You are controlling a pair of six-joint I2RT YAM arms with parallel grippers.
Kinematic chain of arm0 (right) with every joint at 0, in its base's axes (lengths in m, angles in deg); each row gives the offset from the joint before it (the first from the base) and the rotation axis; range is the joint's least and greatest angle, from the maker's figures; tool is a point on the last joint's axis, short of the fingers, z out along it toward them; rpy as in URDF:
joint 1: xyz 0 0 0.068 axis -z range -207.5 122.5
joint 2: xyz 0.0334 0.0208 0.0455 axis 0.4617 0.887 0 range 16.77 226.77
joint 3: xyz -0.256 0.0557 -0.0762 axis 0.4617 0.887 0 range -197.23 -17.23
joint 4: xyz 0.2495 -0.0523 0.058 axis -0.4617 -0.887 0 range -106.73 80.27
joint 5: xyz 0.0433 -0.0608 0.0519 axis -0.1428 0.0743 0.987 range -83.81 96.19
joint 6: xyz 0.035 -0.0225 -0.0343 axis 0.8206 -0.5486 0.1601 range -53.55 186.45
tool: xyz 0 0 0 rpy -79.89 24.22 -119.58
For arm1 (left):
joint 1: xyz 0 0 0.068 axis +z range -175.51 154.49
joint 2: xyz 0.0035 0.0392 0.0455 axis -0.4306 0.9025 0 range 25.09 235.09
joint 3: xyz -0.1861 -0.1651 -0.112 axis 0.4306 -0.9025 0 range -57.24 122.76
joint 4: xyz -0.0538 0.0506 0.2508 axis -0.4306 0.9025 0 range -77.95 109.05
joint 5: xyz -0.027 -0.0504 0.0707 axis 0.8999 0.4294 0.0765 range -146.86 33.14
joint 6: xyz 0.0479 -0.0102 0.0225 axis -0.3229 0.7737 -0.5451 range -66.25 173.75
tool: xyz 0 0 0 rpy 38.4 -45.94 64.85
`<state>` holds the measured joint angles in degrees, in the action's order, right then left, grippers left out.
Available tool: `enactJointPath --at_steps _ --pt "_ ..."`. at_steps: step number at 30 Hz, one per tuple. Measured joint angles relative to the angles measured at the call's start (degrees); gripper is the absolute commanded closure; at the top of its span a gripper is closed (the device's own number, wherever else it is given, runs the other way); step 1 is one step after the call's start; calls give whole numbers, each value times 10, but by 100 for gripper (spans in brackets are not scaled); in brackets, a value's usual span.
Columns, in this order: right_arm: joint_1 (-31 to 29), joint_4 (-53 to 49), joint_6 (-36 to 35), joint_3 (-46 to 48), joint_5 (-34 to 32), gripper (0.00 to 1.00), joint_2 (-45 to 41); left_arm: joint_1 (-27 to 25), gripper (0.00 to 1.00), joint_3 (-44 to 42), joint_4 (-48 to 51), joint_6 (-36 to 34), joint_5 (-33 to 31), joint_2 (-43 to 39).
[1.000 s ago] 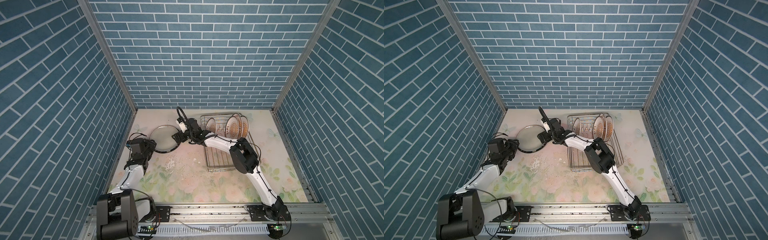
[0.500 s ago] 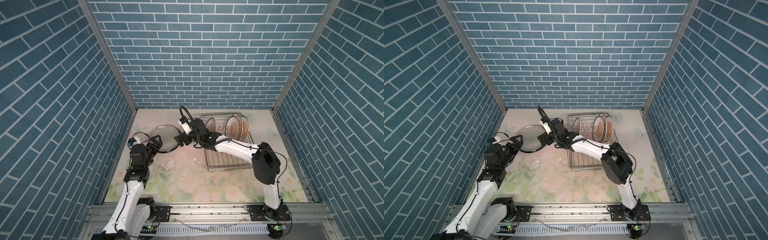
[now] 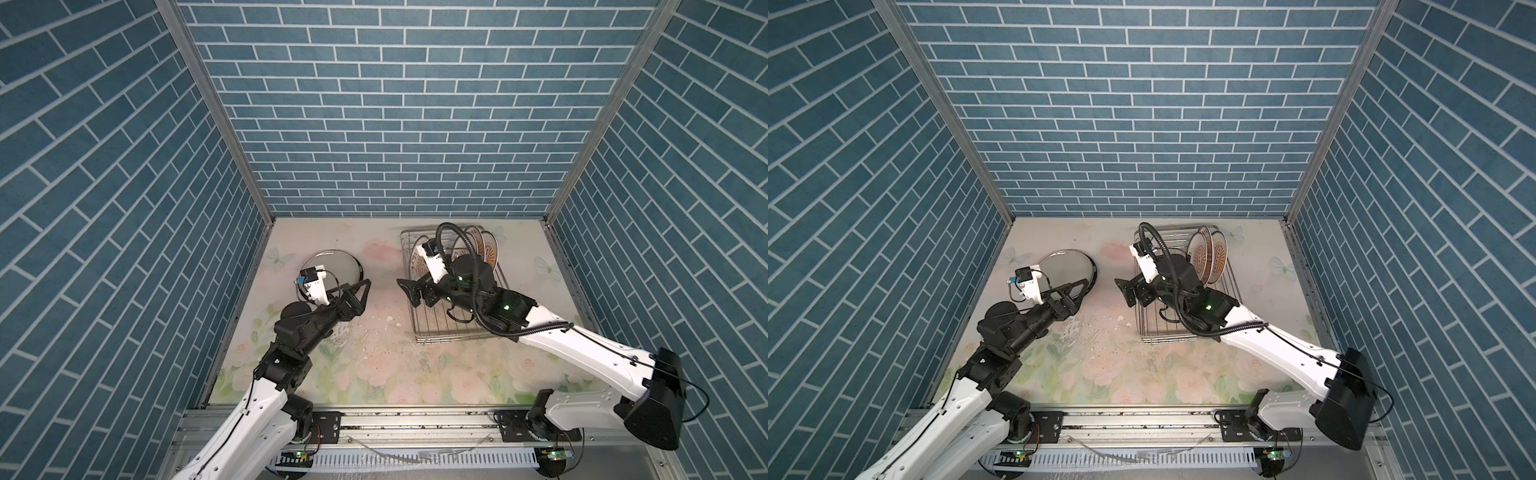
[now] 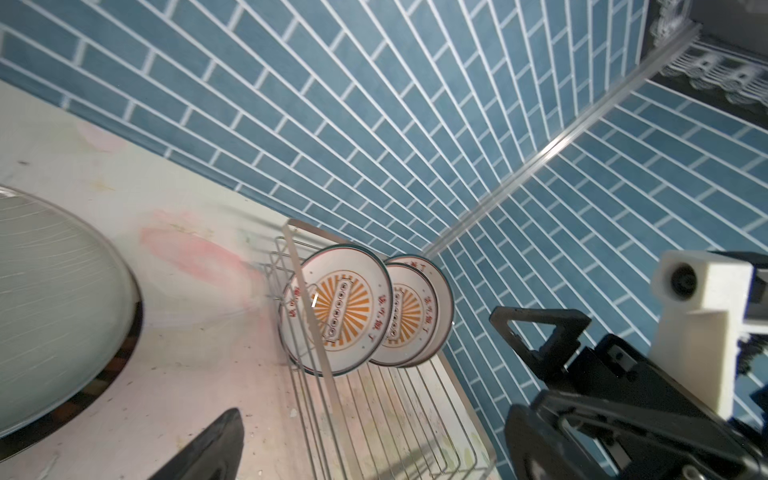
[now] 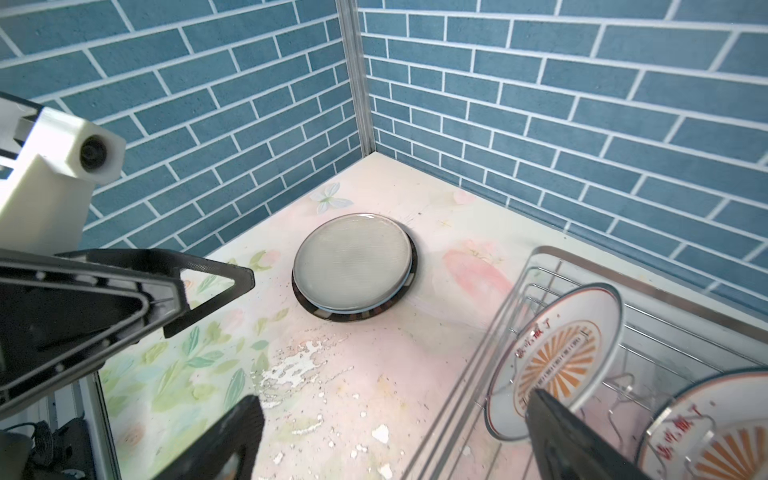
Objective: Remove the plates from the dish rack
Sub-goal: 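Open the left gripper to release the white plate onto the stack, then reach the right gripper to a cream sunburst plate while the left moves toward the rack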
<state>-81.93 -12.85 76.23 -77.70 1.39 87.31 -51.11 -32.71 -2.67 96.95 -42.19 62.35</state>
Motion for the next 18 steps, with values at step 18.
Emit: enactJointPath --at_steps 18 --pt "108 -54 40 120 -61 1 -200 -215 0 101 -10 -118 -71 158"
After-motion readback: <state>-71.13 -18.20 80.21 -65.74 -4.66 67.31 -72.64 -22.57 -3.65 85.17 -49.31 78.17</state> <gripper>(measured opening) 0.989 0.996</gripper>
